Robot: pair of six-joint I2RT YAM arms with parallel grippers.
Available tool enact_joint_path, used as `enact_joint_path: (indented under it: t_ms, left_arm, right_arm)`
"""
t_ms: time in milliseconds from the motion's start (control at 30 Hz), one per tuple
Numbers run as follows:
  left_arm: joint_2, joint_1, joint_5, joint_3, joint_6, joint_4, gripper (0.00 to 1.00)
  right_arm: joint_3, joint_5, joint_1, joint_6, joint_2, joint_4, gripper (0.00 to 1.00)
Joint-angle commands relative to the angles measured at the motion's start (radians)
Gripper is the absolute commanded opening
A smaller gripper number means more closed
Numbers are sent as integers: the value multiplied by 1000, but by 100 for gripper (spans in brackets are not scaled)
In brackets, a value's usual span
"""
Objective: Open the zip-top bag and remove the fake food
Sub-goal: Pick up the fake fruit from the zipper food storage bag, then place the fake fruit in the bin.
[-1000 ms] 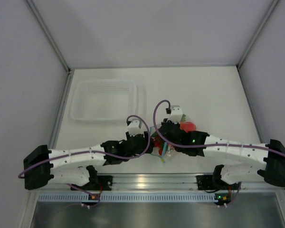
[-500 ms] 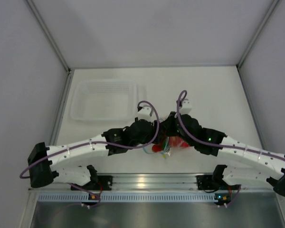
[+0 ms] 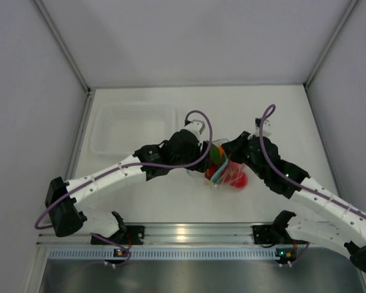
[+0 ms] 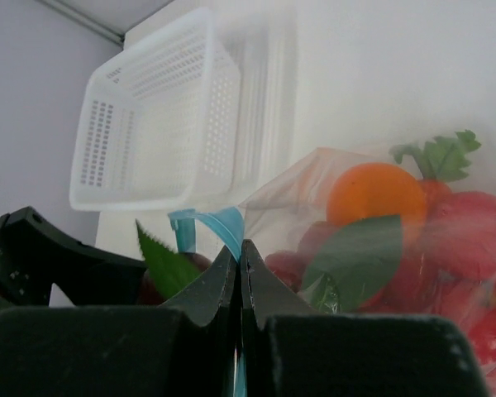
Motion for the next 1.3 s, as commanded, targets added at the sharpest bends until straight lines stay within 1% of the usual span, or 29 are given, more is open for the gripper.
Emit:
enact_joint_path:
  t_ms: [0, 133, 200, 333, 433, 467, 533, 600, 800, 833, 867, 933, 967, 1033, 1067, 1133, 1167, 1233, 1267]
  left_arm:
    - [9, -3, 45, 65, 51, -65, 0]
    - [-22, -3, 78, 69, 65, -66, 0]
    - [-44, -1, 48, 74, 63, -88, 0]
    - [-50, 9, -82, 111, 56, -149, 0]
    - [-53, 20, -147, 123, 45, -148, 0]
    - [-50, 25, -191, 137, 39, -148, 0]
    - [-36, 32, -219, 155, 37, -149, 0]
    - [-39, 55, -279, 167, 20, -149, 0]
    - [-87, 201, -389, 164, -21, -148, 0]
    - [-84, 221, -385, 164, -18, -148, 0]
    - [-79, 276, -370, 166, -14, -148, 0]
    - [-67, 344, -324, 167, -12, -146, 0]
    - [-53, 414, -308, 167, -10, -146, 0]
    - [-28, 488, -265, 172, -17, -143, 0]
    - [-16, 556, -255, 178, -18, -143, 0]
    - [37, 612, -239, 198, -18, -143, 0]
    - [60, 662, -235, 224, -15, -143, 0]
    - [143, 704, -215, 259, -9, -143, 0]
    - [172, 745, -195, 297, 3, -145, 1]
  right_arm:
    - [-23, -32, -42, 40, -10, 39, 0]
    - [-24, -28, -77, 34, -1, 36, 0]
    - [-20, -26, -96, 25, 8, 30, 0]
    - [-21, -58, -125, 25, 8, 40, 0]
    - [-26, -98, -134, 32, 5, 70, 0]
    - [-26, -115, -136, 34, 7, 80, 0]
    - [-21, -131, -136, 32, 8, 82, 0]
    - [-18, -132, -136, 28, -1, 76, 0]
    - [-3, -137, -136, -12, -30, 36, 0]
    - [0, -144, -136, -15, -32, 33, 0]
    - [-1, -158, -136, -18, -41, 34, 0]
    - [-4, -177, -137, -23, -51, 39, 0]
    - [-6, -196, -137, -29, -58, 45, 0]
    - [0, -230, -137, -44, -58, 51, 0]
    - [5, -284, -137, -52, -50, 60, 0]
    - [22, -339, -140, -76, -33, 68, 0]
    - [38, -380, -140, -90, -21, 68, 0]
    - [51, -393, -140, -99, -19, 57, 0]
    - [60, -390, -139, -107, -22, 56, 0]
